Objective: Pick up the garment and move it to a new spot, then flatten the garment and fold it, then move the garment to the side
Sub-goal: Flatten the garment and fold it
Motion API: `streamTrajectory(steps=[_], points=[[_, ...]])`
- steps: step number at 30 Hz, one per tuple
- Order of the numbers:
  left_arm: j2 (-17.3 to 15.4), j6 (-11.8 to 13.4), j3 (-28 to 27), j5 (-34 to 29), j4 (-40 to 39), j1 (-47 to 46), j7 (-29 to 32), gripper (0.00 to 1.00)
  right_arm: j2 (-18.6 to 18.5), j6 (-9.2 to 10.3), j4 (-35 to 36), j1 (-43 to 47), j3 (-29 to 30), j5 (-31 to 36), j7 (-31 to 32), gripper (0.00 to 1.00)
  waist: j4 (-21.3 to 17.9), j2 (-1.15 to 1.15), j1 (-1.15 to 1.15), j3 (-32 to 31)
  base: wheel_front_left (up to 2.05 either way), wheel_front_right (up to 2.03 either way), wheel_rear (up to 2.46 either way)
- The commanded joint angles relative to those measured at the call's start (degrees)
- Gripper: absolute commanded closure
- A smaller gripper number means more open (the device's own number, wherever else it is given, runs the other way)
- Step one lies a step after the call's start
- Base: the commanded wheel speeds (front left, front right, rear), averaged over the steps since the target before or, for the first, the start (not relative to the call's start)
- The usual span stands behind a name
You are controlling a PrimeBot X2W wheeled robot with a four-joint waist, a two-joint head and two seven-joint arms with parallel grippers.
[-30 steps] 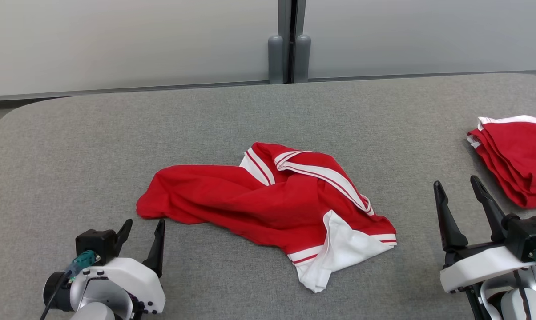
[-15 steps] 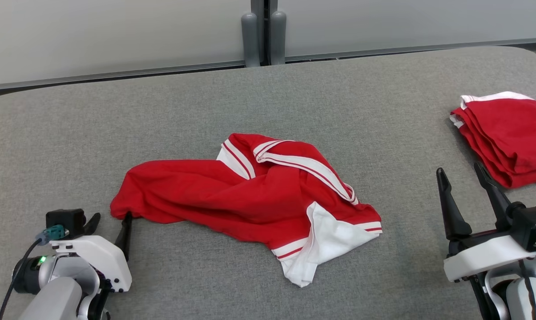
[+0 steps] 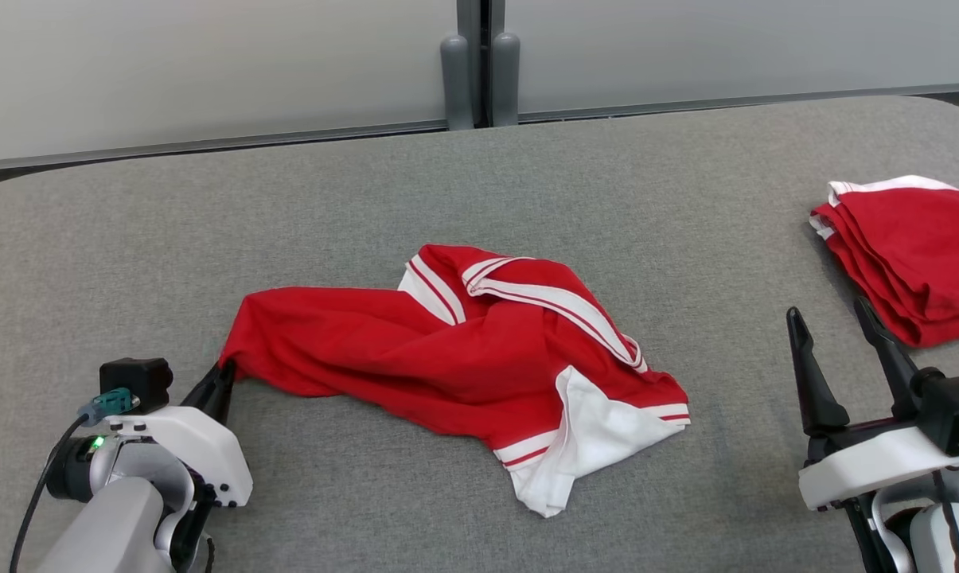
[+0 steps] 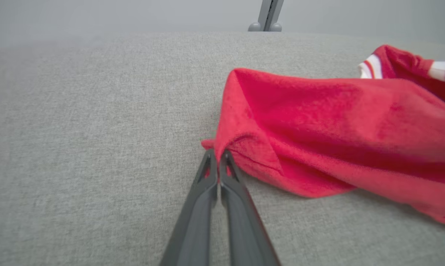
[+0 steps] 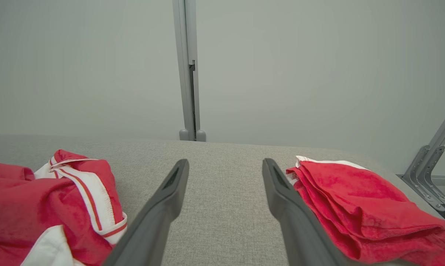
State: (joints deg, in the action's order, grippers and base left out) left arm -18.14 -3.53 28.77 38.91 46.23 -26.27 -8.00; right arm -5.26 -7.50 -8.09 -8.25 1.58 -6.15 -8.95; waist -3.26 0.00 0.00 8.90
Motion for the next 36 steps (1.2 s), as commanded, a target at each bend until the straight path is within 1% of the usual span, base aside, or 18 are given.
streamTrajectory(steps=[1, 4, 7, 11, 15, 17, 18, 19, 22, 23, 24, 25, 26, 28, 32, 34, 36], points=[[-0.7, 0.0, 0.1, -0.5, -1.1, 0.2, -0.6, 1.00, -0.1, 0.00, -0.1, 0.5, 0.5, -0.1, -0.4, 0.00, 0.9, 0.00, 0.00, -0.6, 0.00, 0.00, 0.00], [-1.4, 1.2, 1.0, -1.5, -5.2, 1.4, 0.1, 1.00, -0.1, 0.00, -0.4, 1.1, 0.9, -0.4, -0.5, 0.00, 2.8, 0.00, 0.00, -1.2, 0.00, 0.00, 0.00], [-3.5, 2.7, 1.8, -2.4, -11.3, 2.9, 2.6, 1.00, -0.3, 0.00, -0.4, 1.5, 1.4, -0.4, -0.4, 0.00, 4.7, 0.00, 0.00, -1.4, 0.00, 0.00, 0.00], [-7.5, 5.4, 2.5, -3.0, -20.7, 6.6, 8.0, 1.00, -0.5, 0.00, -0.2, 1.3, 1.9, -0.4, 0.0, 0.00, 6.5, 0.00, 0.00, -1.2, 0.00, 0.00, 0.00], [-12.5, 7.5, 2.9, -3.7, -29.3, 10.8, 12.6, 1.00, -0.9, 0.00, 0.0, 1.3, 2.4, -0.4, 0.4, 0.00, 7.5, 0.00, 0.00, -0.7, 0.00, 0.00, 0.00], [-14.6, 8.4, 3.4, -4.4, -31.4, 12.6, 14.4, 1.00, -1.0, 0.00, -0.1, 1.0, 2.3, -0.5, 0.6, 0.00, 7.6, 0.00, 0.00, -0.5, 0.00, 0.00, 0.00], [-15.1, 8.7, 3.5, -4.6, -32.2, 13.1, 14.7, 1.00, -1.1, 0.00, -0.2, 0.9, 2.3, -0.5, 0.6, 0.00, 7.7, 0.00, 0.00, -0.4, 0.00, 0.00, 0.00], [-15.8, 8.4, 4.1, -5.4, -32.5, 13.6, 14.9, 1.00, -1.1, 0.00, -0.3, 0.7, 2.2, -0.6, 0.7, 0.00, 7.7, 0.00, 0.00, -0.3, 0.00, 0.00, 0.00], [-16.4, 8.3, 4.3, -5.3, -31.0, 14.8, 14.0, 1.00, -1.2, 0.00, -0.7, 0.6, 1.9, -0.7, 0.7, 0.00, 7.5, 0.00, 0.00, -0.3, 0.00, 0.00, 0.00], [-16.3, 8.3, 4.2, -5.3, -30.2, 15.0, 13.1, 0.88, -1.2, 0.00, -0.8, 0.6, 1.7, -0.8, 0.7, 0.00, 7.4, 0.00, 0.00, -0.4, 0.00, 0.00, 0.00], [-15.9, 8.4, 4.2, -5.5, -29.2, 15.2, 12.2, 0.26, -1.2, 0.00, -1.0, 0.6, 1.6, -0.9, 0.7, 0.00, 7.3, 0.00, 0.00, -0.4, 0.00, 0.00, 0.00], [-15.3, 8.4, 4.0, -5.0, -28.4, 15.5, 11.4, 0.00, -1.3, 0.00, -1.1, 0.6, 1.5, -0.9, 0.7, 0.00, 7.1, 0.00, 0.00, -0.5, 0.00, 0.00, 0.00], [-15.3, 8.4, 4.0, -5.0, -28.4, 15.5, 11.4, 0.00, -1.3, 0.00, -1.1, 0.6, 1.5, -0.9, 0.7, 0.00, 7.1, 0.00, 0.00, -0.5, 0.00, 0.00, 0.00], [-14.3, 8.1, 3.3, -4.0, -27.9, 15.4, 9.5, 0.00, -1.4, 0.00, -1.2, 0.7, 1.4, -1.1, 0.7, 0.00, 7.0, 0.00, 0.00, -0.9, 0.00, 0.00, 0.00], [-13.2, 8.8, 1.4, -1.7, -28.2, 17.3, 6.7, 0.00, -1.2, 0.00, -1.7, 1.3, 1.2, -1.4, 0.1, 0.00, 6.6, 0.00, 0.00, -2.0, 0.00, 0.00, 0.00], [-13.0, 10.3, 0.6, -1.1, -29.2, 18.1, 6.3, 0.00, -0.9, 0.00, -1.9, 1.6, 1.2, -1.6, -0.2, 0.00, 6.4, 0.00, 0.00, -2.6, 0.00, 0.00, 0.00], [-12.9, 12.6, -0.6, -0.9, -31.4, 19.2, 5.5, 0.00, -0.7, 0.00, -2.1, 1.8, 1.3, -1.7, -0.6, 0.00, 6.2, 0.00, 0.00, -3.0, 0.00, 0.00, 0.00]])
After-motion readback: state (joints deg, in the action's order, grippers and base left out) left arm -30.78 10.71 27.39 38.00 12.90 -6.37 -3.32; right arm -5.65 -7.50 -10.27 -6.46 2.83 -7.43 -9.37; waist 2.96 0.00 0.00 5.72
